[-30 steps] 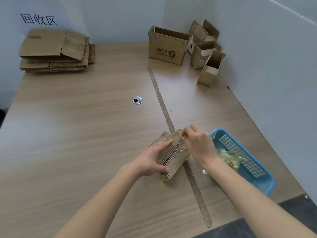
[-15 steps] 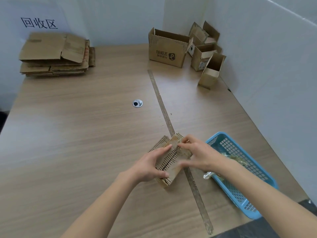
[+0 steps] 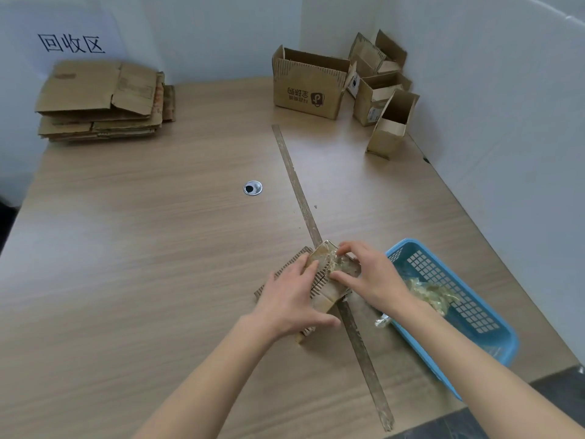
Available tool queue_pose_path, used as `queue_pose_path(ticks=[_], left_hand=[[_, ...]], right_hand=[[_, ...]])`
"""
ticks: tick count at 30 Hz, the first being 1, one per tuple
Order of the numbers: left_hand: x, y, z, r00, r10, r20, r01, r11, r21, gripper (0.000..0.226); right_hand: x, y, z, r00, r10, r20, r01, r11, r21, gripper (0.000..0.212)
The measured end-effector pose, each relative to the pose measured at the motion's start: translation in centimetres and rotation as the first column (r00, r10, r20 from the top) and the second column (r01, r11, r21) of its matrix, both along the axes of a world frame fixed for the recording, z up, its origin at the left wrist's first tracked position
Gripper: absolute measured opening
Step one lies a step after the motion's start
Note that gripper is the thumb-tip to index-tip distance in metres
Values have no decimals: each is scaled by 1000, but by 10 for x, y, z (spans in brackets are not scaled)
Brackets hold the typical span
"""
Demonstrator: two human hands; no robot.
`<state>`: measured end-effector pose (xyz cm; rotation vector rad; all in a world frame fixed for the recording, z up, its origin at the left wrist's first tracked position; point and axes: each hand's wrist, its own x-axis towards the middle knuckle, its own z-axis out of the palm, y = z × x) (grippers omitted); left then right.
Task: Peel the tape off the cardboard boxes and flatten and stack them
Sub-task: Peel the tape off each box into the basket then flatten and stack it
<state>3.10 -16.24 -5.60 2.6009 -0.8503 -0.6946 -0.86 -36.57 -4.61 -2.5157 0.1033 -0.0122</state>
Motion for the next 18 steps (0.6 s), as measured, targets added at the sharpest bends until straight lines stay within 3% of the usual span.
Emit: queue_pose_path(ticks=[2,6,13,16,18], left_hand=[[-17,-11,-8,993,25,114,-33,997,67,129],[-35,-14,-22,930,94,356,-107,994,16,103],[-6,3,-18,945,-124,303,125,992,16,103],[14,12,-13,943,-193,270,194,981,23,105],[22,22,-13,942,-206,265,205,978,32,107]], right_hand=[[-1,7,-2,998,2,56,0,999,-43,22],[-4,12,-3,986,-11,165,37,987,-158,8],[-13,-19,-7,924,-367,109,368,930,6,10],[-13,-17,-11,910,-410,56,407,911,58,10],[-10,-21,-10,929,-365,-52,368,911,186,10]])
